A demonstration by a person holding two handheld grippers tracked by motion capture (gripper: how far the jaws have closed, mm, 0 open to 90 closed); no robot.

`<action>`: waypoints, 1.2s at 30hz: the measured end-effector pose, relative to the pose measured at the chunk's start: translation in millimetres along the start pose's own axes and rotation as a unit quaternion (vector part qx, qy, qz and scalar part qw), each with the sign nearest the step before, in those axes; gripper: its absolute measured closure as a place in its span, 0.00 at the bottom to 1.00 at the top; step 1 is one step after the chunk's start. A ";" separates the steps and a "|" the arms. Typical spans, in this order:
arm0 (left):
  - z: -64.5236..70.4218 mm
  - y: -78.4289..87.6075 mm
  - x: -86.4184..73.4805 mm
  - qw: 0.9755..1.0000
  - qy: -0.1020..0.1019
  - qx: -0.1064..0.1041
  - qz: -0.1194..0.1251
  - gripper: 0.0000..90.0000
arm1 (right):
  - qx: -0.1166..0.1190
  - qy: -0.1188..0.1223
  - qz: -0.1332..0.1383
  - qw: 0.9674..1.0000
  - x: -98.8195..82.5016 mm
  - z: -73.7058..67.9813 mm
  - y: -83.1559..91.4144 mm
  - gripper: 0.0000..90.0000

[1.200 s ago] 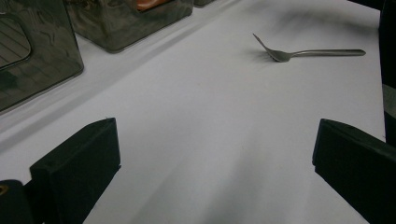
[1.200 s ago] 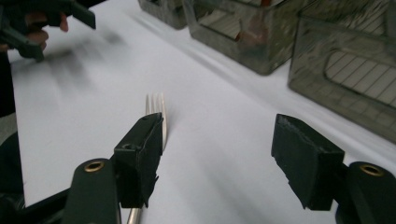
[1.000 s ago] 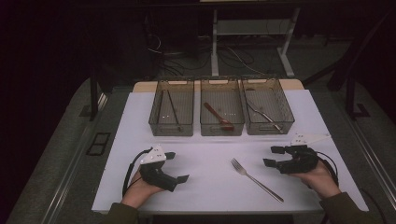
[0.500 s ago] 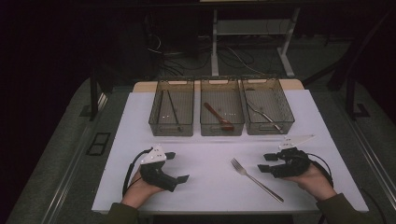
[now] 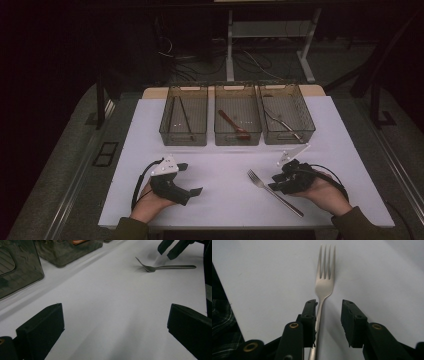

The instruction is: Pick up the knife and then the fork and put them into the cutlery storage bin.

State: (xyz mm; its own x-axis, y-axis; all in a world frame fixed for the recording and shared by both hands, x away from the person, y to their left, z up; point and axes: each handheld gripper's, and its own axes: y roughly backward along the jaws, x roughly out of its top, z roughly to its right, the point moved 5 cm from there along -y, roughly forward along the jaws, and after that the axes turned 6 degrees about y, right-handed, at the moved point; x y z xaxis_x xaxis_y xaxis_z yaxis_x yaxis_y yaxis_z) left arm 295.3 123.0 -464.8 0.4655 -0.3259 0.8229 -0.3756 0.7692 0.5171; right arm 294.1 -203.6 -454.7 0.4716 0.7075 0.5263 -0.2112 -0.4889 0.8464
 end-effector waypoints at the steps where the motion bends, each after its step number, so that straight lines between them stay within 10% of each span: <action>1: 0.0 -0.1 -0.1 1.000 0.000 0.000 0.000 0.00 | 0.003 0.000 -0.009 1.000 1.3 -1.0 -1.4 0.72; 14: 0.0 -0.2 -0.4 1.000 0.000 0.001 -0.001 0.00 | 0.014 0.005 -0.113 0.994 6.1 -7.2 -17.6 0.80; 36: -0.2 -1.0 -0.8 1.000 0.000 0.000 -0.003 0.00 | -0.010 0.050 -0.194 0.980 14.0 -12.6 -26.2 0.93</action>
State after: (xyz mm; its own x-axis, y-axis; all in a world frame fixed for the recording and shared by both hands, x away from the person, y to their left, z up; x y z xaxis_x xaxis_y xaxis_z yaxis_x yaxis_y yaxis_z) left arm 295.4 122.6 -466.0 0.4679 -0.3310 0.8194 -0.3729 0.7667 0.5226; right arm 295.5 -174.4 -468.5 0.4343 0.8846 0.1699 -0.0501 -0.1646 0.9851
